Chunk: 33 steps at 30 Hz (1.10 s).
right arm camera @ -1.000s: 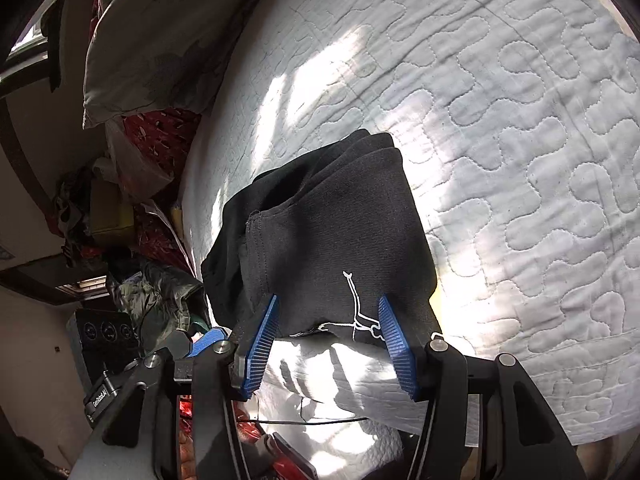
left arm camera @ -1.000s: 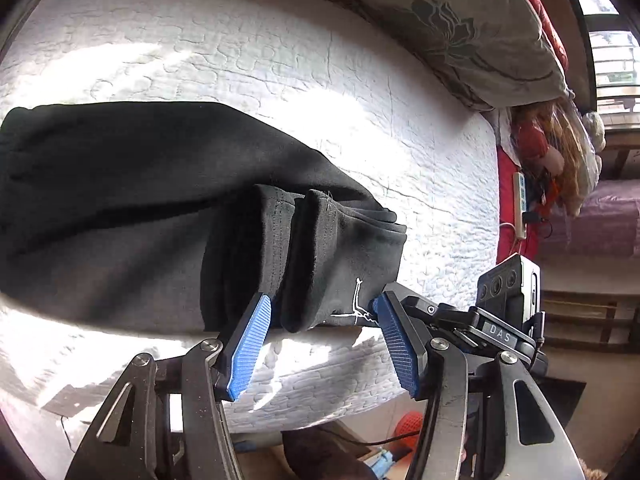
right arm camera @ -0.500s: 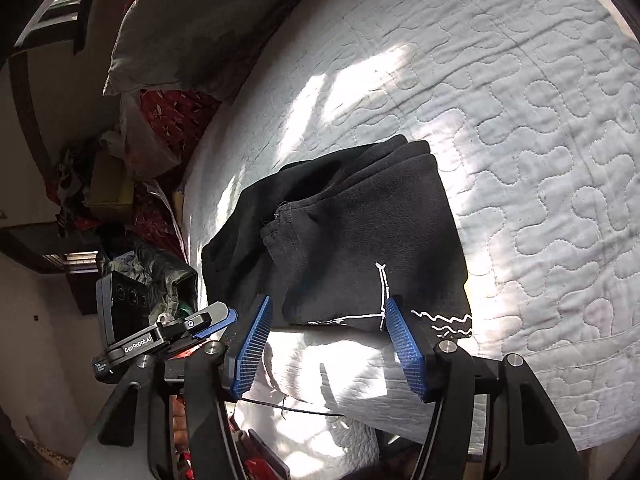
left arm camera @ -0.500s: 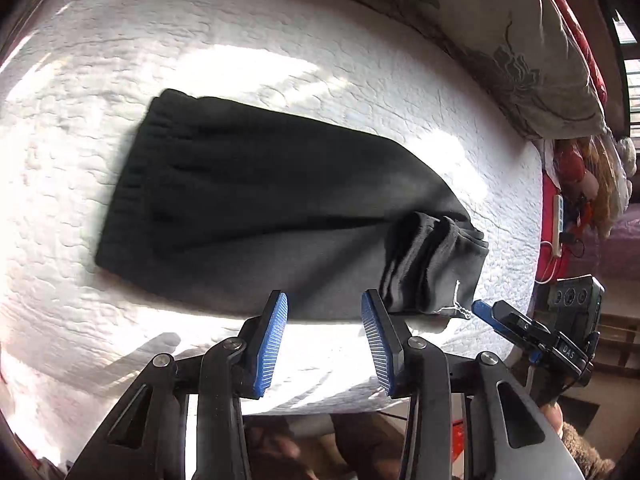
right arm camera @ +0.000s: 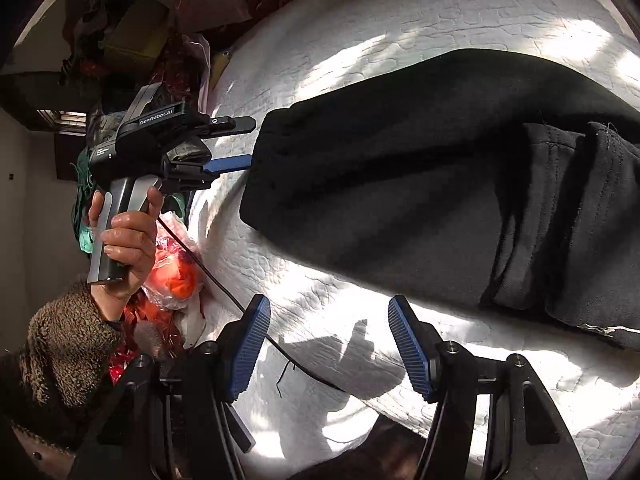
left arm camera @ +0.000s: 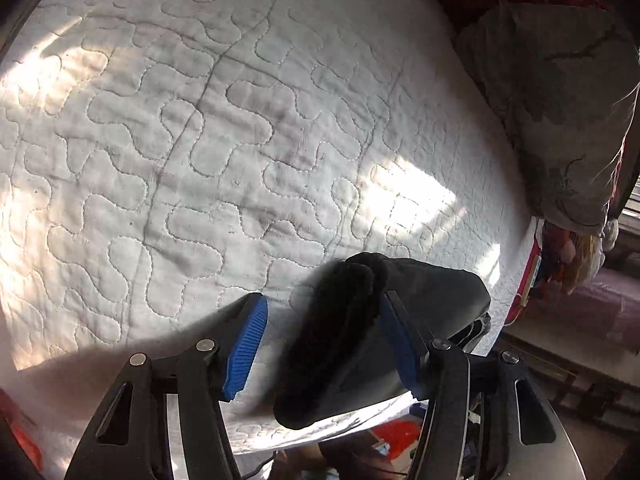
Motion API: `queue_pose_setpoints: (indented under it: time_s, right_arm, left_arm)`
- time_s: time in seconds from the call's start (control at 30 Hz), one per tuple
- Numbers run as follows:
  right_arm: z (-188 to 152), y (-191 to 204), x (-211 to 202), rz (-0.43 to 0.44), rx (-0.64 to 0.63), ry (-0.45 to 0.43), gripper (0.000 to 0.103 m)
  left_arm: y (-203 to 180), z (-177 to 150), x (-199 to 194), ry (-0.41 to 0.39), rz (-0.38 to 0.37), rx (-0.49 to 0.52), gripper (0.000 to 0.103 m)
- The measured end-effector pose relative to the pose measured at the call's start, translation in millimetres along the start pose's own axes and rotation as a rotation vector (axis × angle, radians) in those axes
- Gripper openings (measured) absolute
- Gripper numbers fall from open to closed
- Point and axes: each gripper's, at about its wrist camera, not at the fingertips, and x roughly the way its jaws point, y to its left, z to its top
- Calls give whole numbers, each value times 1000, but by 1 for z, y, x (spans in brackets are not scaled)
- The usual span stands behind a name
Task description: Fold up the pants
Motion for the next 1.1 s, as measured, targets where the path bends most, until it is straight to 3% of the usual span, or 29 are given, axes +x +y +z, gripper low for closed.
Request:
queue_pose_setpoints:
  time_s: [0.13, 0.27, 0.33, 0.47, 0.57, 0.63, 0.7, 0.93, 1.1]
  right_arm:
    - [-4, 20, 11, -39, -36, -3, 64]
    - [-11, 33, 24, -60, -55, 34, 64]
    - [-16, 34, 25, -63, -56, 39, 64]
    - [-18, 37, 26, -79, -53, 42, 64]
    - [-15, 40, 32, -94, -36, 31, 65]
    - [-12, 42, 33, -100, -28, 24, 65]
    - [-10, 46, 34, -122, -47, 12, 65]
    - [-5, 94, 54, -322, -175, -118, 70]
    - [3, 128, 91, -451, -260, -190, 70]
  left_arm:
    - [-13, 28, 9, 63, -50, 82, 58]
    - [-31, 47, 39, 200, -15, 191, 59]
    - [-38, 54, 46, 264, -17, 251, 69]
    - [-40, 81, 67, 395, -30, 280, 69]
    - [-57, 75, 75, 471, -20, 362, 70]
    - [-75, 59, 85, 517, 17, 480, 70]
    - [-83, 52, 95, 560, 31, 517, 70]
    - [-76, 66, 97, 558, 30, 433, 69]
    - [-79, 67, 90, 562, 95, 465, 68]
